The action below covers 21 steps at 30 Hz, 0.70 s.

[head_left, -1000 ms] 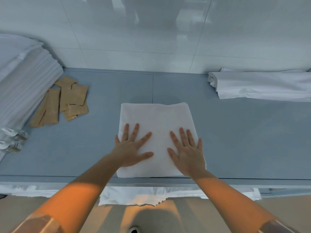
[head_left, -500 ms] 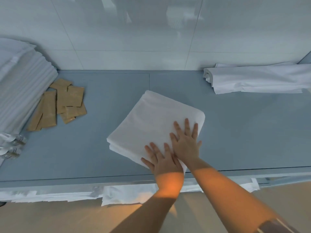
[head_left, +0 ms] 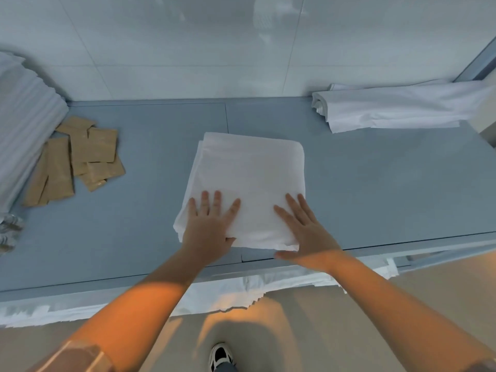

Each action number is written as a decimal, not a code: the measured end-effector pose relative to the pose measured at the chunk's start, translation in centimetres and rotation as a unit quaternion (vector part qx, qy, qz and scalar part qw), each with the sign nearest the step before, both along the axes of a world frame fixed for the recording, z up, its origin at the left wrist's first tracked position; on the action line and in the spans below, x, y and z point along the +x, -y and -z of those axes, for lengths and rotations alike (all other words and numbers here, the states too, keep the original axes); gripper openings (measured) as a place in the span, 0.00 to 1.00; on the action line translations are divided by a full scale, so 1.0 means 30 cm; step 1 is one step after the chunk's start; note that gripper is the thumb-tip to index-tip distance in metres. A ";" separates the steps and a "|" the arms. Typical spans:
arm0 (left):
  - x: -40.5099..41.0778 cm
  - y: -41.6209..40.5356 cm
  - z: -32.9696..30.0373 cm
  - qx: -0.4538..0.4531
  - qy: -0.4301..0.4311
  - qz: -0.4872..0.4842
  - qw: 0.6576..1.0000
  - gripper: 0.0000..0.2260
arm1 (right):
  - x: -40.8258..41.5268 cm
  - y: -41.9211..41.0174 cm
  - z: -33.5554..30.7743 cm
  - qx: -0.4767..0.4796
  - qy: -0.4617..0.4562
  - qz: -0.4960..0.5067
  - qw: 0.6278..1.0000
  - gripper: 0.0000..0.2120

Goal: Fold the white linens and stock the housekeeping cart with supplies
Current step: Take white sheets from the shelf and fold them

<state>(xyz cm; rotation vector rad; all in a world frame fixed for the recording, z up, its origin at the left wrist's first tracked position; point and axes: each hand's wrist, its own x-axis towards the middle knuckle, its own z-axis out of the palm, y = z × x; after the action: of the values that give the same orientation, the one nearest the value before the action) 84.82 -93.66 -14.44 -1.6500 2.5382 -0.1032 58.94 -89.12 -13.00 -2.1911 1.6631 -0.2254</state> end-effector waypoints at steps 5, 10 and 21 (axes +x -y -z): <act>-0.016 -0.006 -0.026 -0.015 0.028 0.058 0.998 0.39 | 0.058 -0.048 0.029 -0.047 -0.014 0.114 0.992 0.39; -0.034 -0.027 -0.044 -0.113 -0.034 0.098 0.988 0.24 | 0.100 -0.019 0.012 -0.018 -0.073 0.137 0.988 0.40; -0.058 -0.062 0.017 -0.013 -0.029 0.005 0.999 0.40 | 0.080 -0.036 -0.016 0.045 -0.132 0.129 0.982 0.47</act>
<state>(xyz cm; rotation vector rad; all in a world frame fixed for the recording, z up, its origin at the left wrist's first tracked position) 83.06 -91.81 -14.94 -1.6749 2.5981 -0.0897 61.35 -88.05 -12.52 -2.0053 2.0593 0.0774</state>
